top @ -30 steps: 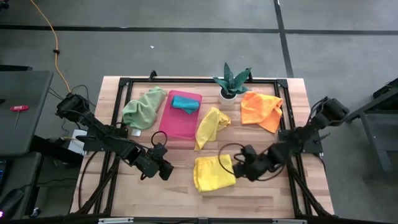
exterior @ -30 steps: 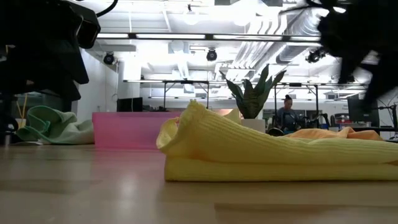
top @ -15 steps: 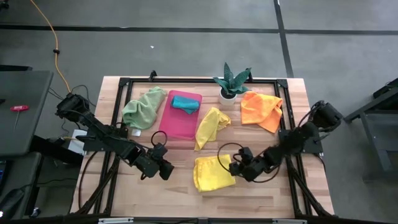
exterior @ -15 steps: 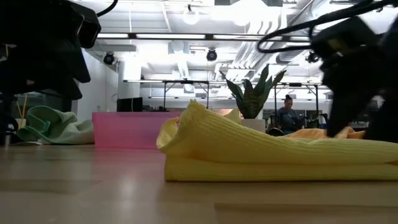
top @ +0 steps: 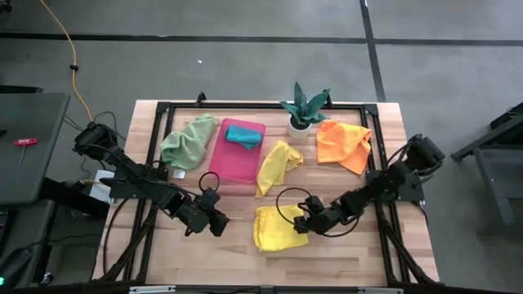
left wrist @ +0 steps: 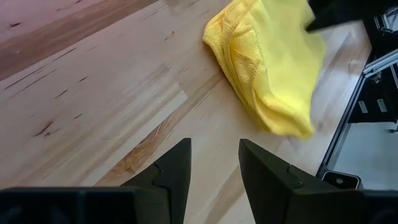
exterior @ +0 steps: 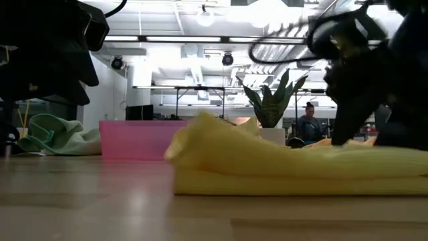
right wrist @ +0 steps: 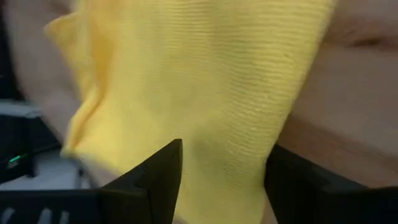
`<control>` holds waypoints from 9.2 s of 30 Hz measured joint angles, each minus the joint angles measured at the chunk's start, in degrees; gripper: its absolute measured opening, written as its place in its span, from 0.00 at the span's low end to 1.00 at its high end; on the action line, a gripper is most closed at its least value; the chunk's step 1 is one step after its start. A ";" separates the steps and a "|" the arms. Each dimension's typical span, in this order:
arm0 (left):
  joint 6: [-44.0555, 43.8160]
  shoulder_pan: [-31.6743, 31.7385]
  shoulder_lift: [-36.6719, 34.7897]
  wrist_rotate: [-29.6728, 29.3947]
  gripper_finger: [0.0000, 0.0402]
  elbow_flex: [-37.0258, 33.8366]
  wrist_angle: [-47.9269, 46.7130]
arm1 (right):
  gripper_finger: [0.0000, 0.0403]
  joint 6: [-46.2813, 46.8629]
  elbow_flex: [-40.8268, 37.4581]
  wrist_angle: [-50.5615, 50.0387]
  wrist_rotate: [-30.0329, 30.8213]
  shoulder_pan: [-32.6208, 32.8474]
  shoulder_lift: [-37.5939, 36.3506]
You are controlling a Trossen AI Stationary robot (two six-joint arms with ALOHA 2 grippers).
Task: Fold microfiber towels
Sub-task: Fold the bottom yellow microfiber cloth, then put the yellow microfiber cloth into the pink bin
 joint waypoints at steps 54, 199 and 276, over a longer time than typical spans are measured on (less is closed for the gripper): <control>3.34 0.87 1.55 -2.75 0.31 0.00 5.36 | 0.00 6.03 0.42 -25.65 -4.81 5.41 -13.75; 57.50 18.29 37.75 11.92 0.00 41.68 -3.19 | 0.00 -6.00 0.42 -7.50 8.60 6.94 -6.57; 43.06 12.16 25.52 5.82 0.05 29.40 13.94 | 0.00 6.70 -0.47 -35.83 37.26 27.54 -24.94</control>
